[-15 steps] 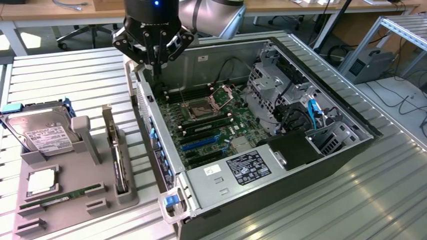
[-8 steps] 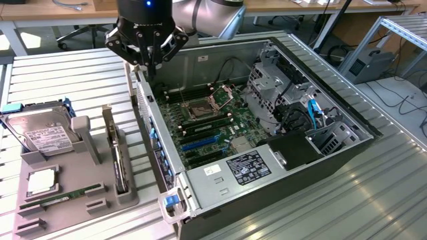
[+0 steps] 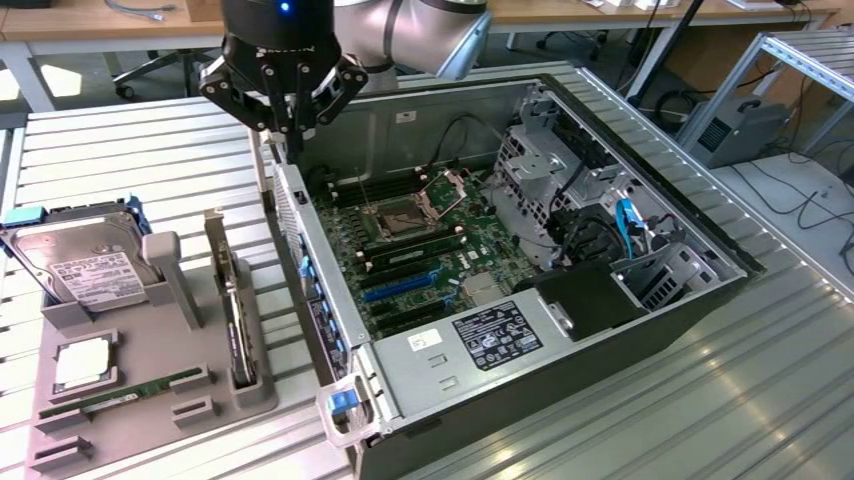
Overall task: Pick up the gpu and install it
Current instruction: 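Reach for the gpu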
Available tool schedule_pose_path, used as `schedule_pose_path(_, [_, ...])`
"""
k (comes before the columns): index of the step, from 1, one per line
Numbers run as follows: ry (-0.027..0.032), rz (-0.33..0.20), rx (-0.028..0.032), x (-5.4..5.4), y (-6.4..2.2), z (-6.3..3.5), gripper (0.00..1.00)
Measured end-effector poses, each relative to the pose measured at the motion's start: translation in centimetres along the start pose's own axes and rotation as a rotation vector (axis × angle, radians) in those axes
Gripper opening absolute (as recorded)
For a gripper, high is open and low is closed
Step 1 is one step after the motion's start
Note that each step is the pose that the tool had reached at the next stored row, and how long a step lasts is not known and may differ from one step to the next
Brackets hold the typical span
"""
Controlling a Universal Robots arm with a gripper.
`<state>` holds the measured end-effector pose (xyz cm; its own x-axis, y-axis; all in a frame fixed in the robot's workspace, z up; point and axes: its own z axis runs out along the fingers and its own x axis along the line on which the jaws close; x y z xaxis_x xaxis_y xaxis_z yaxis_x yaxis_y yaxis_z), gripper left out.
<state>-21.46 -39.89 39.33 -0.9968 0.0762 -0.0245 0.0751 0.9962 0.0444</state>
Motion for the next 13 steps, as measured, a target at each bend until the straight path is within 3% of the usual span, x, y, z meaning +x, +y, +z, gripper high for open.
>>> schedule_pose_path(13, [0.0000, 0.000, 0.0000, 0.51, -0.04, -0.01, 0.11])
